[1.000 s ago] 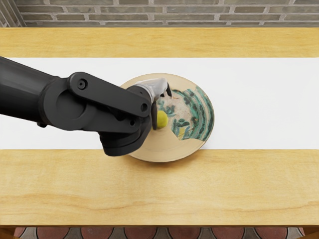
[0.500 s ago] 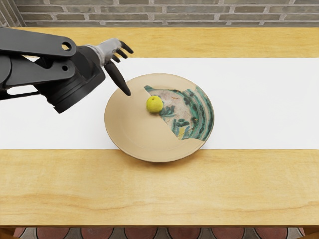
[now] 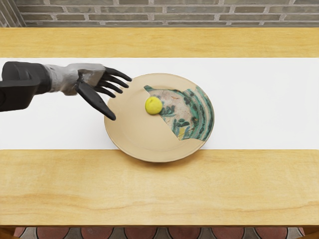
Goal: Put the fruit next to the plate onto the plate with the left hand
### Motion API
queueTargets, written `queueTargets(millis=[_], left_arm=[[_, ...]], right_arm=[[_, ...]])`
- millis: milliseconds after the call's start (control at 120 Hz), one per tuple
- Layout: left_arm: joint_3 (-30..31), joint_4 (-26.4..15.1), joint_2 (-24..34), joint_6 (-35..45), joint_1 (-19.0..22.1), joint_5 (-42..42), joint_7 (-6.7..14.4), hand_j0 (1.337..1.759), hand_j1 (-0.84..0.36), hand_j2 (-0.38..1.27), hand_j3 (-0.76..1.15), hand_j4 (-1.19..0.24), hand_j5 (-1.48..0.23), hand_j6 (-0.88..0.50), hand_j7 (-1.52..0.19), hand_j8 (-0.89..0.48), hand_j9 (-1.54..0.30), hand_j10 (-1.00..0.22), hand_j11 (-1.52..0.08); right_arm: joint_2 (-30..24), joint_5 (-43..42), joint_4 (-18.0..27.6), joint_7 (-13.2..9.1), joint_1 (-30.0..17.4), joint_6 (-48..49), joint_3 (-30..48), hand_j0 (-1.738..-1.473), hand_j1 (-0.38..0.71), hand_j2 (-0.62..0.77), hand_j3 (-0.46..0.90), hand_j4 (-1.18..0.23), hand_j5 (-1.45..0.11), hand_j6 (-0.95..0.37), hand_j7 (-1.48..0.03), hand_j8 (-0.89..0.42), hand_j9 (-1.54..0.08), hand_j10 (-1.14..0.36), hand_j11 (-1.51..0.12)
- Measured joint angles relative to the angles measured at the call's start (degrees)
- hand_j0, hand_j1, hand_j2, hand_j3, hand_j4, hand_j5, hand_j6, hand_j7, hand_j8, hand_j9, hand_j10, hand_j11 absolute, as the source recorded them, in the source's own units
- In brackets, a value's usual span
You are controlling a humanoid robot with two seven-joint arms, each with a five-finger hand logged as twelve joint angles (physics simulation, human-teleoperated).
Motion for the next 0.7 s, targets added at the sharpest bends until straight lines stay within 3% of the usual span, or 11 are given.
queueTargets(millis=[92, 183, 283, 392, 542, 700], left_arm=[[-8.14, 0.83, 1.41, -6.86, 7.71, 0.42, -0.83, 1.658, 0.04, 0.05, 0.0, -0.26, -0.33, -0.26, -0.33, -0.26, -0.33, -0.26, -0.33], [-14.53, 2.25, 5.14, -14.01, 12.07, 0.68, -2.57, 1.658, 0.04, 0.05, 0.0, -0.26, -0.33, -0.26, -0.33, -0.26, -0.33, -0.26, -0.33], [-21.17, 5.21, 6.78, -21.48, 20.21, 0.74, -4.85, 1.658, 0.04, 0.05, 0.0, -0.26, -0.33, -0.26, -0.33, -0.26, -0.33, -0.26, -0.33], [-30.18, 9.09, 6.9, -24.92, 27.91, 0.63, -5.88, 1.658, 0.04, 0.05, 0.0, -0.26, -0.33, -0.26, -0.33, -0.26, -0.33, -0.26, -0.33], [-37.28, 14.05, 5.72, -26.35, 30.39, 0.15, -6.31, 1.658, 0.04, 0.05, 0.0, -0.26, -0.33, -0.26, -0.33, -0.26, -0.33, -0.26, -0.33], [-39.75, 16.97, 4.78, -26.69, 30.84, -0.73, -6.42, 1.658, 0.04, 0.05, 0.0, -0.26, -0.33, -0.26, -0.33, -0.26, -0.33, -0.26, -0.33]], right_arm=[[0.0, 0.0, 0.0, 0.0, 0.0, 0.0, 0.0, -1.658, -0.3, -0.01, 0.0, -0.04, -0.05, -0.04, -0.05, -0.04, -0.05, -0.04, -0.05], [0.0, 0.0, 0.0, 0.0, 0.0, 0.0, 0.0, -1.658, -0.3, -0.01, 0.0, -0.04, -0.05, -0.04, -0.05, -0.04, -0.05, -0.04, -0.05], [0.0, 0.0, 0.0, 0.0, 0.0, 0.0, 0.0, -1.658, -0.3, -0.01, 0.0, -0.04, -0.05, -0.04, -0.05, -0.04, -0.05, -0.04, -0.05], [0.0, 0.0, 0.0, 0.0, 0.0, 0.0, 0.0, -1.658, -0.3, -0.01, 0.0, -0.04, -0.05, -0.04, -0.05, -0.04, -0.05, -0.04, -0.05], [0.0, 0.0, 0.0, 0.0, 0.0, 0.0, 0.0, -1.658, -0.3, -0.01, 0.0, -0.04, -0.05, -0.04, -0.05, -0.04, -0.05, -0.04, -0.05], [0.0, 0.0, 0.0, 0.01, 0.0, 0.0, 0.0, -1.658, -0.3, -0.01, 0.0, -0.04, -0.05, -0.04, -0.05, -0.04, -0.05, -0.04, -0.05]])
